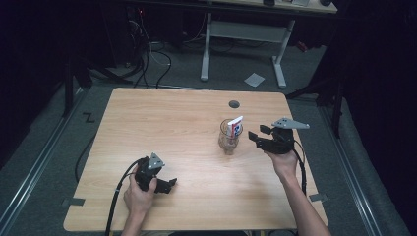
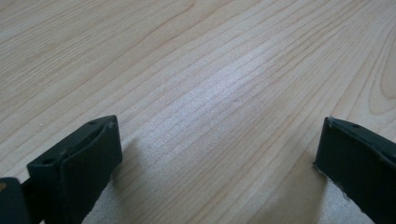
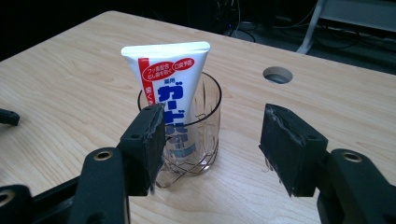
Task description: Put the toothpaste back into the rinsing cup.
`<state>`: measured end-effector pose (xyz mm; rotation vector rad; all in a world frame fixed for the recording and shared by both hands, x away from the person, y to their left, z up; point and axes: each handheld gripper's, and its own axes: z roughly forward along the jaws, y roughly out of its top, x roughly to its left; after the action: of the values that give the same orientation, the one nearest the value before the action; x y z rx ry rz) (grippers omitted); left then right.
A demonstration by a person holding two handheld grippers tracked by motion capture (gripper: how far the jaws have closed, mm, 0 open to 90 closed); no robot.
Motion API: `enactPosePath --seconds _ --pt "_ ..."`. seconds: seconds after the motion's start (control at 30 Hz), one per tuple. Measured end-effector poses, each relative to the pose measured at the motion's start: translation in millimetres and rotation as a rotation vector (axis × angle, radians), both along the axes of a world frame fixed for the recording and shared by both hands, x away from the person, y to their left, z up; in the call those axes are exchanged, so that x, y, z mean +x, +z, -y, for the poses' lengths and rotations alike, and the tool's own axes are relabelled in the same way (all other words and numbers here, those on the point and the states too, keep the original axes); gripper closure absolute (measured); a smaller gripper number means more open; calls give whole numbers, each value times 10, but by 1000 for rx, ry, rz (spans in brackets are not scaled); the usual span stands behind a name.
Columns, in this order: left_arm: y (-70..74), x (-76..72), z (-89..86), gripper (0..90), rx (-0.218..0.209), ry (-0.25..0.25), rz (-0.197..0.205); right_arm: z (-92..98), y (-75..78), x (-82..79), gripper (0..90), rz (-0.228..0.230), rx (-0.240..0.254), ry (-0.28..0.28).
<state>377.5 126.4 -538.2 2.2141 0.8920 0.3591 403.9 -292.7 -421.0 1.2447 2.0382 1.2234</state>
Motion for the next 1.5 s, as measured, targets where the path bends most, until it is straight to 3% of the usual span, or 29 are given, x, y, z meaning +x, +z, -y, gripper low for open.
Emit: enactPosePath --seconds 0.57,1.0,1.17,1.5 --pt "0 -3 1 7 0 2 -1 154 -52 -113 408 2 18 -30" --pt "0 -3 0 7 0 3 -1 396 -84 -220 411 8 54 -101" --pt "0 -3 1 7 0 3 0 455 -122 -247 417 23 67 -120" --pt "0 -4 1 7 0 4 -1 520 -253 -274 419 -1 65 -143"
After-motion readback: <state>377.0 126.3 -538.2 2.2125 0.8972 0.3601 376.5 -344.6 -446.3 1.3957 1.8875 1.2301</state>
